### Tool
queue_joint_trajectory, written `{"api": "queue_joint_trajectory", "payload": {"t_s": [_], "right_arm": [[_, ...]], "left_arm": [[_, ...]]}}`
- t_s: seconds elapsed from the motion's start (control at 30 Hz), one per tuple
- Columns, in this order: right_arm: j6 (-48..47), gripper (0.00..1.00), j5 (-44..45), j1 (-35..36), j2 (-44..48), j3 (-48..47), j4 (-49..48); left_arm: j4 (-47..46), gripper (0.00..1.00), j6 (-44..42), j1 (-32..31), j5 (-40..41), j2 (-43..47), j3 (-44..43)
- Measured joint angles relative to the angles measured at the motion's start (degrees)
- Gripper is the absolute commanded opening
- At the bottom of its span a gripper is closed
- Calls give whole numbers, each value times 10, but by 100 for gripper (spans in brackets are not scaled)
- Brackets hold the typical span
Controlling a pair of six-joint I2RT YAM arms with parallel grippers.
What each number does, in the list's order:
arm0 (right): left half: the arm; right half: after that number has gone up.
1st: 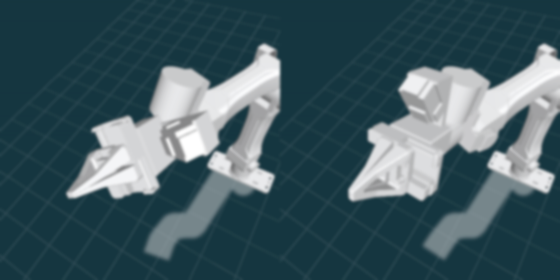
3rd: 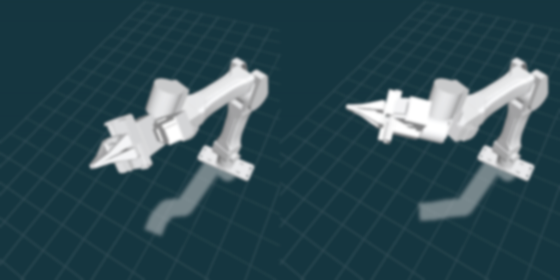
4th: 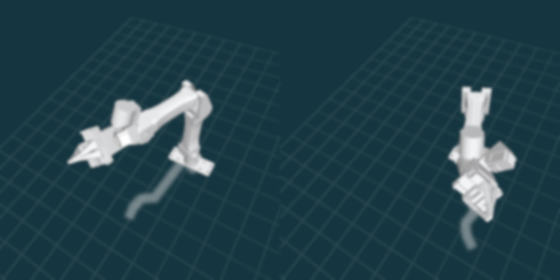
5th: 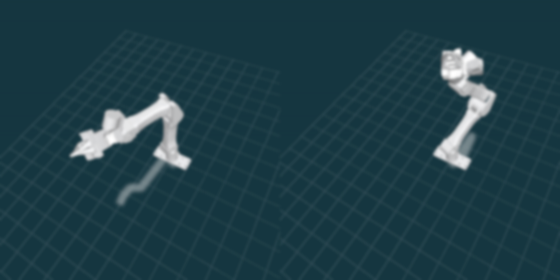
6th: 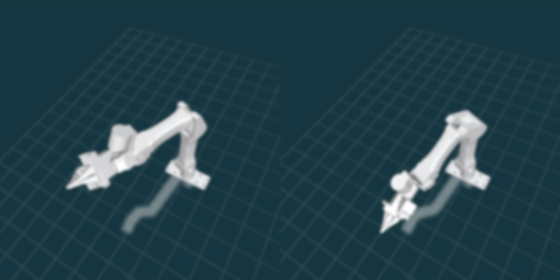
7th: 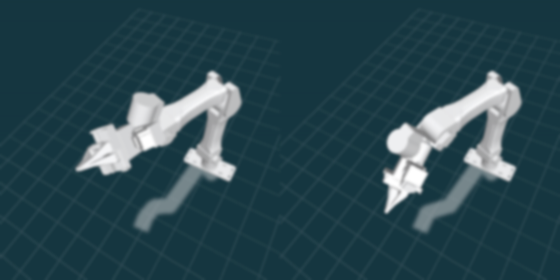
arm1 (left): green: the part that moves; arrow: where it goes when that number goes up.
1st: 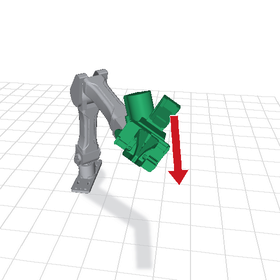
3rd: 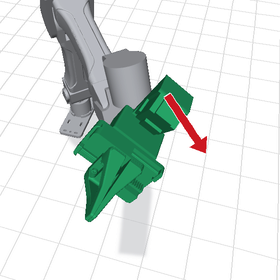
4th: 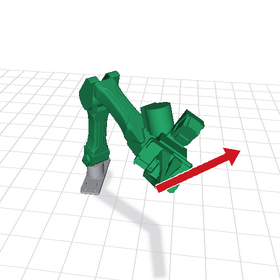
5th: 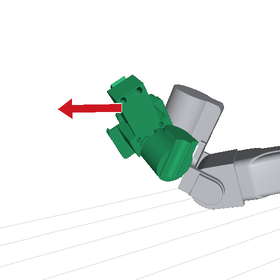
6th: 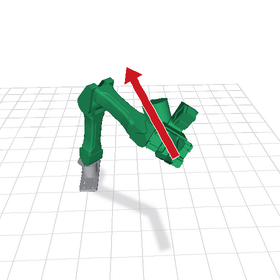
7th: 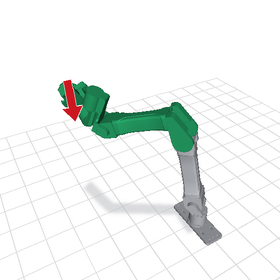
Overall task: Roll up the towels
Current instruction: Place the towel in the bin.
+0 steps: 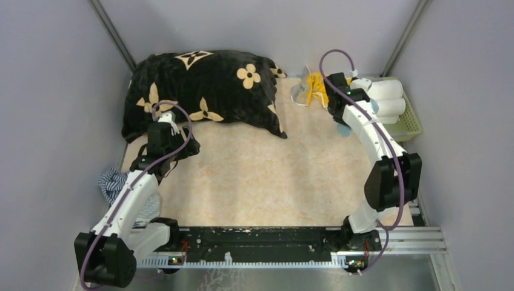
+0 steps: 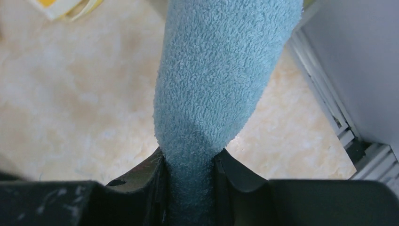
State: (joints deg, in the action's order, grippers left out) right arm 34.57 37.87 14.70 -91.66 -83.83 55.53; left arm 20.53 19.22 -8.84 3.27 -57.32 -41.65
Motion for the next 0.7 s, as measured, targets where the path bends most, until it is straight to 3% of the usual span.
{"api": "queue_joint_trajectory", "payload": {"t_s": [0.17, 0.37, 0.7], "right_arm": [[39, 0, 53, -78, -39, -44, 14], [66, 0, 106, -171, -156, -123, 16], [97, 0, 150, -221, -309, -282, 41]], "left_arm": [[-13, 80, -1, 0, -20, -16, 6], [-22, 80, -1, 0, -44, -48, 6], [-20, 80, -9, 0, -65, -73, 6]]}}
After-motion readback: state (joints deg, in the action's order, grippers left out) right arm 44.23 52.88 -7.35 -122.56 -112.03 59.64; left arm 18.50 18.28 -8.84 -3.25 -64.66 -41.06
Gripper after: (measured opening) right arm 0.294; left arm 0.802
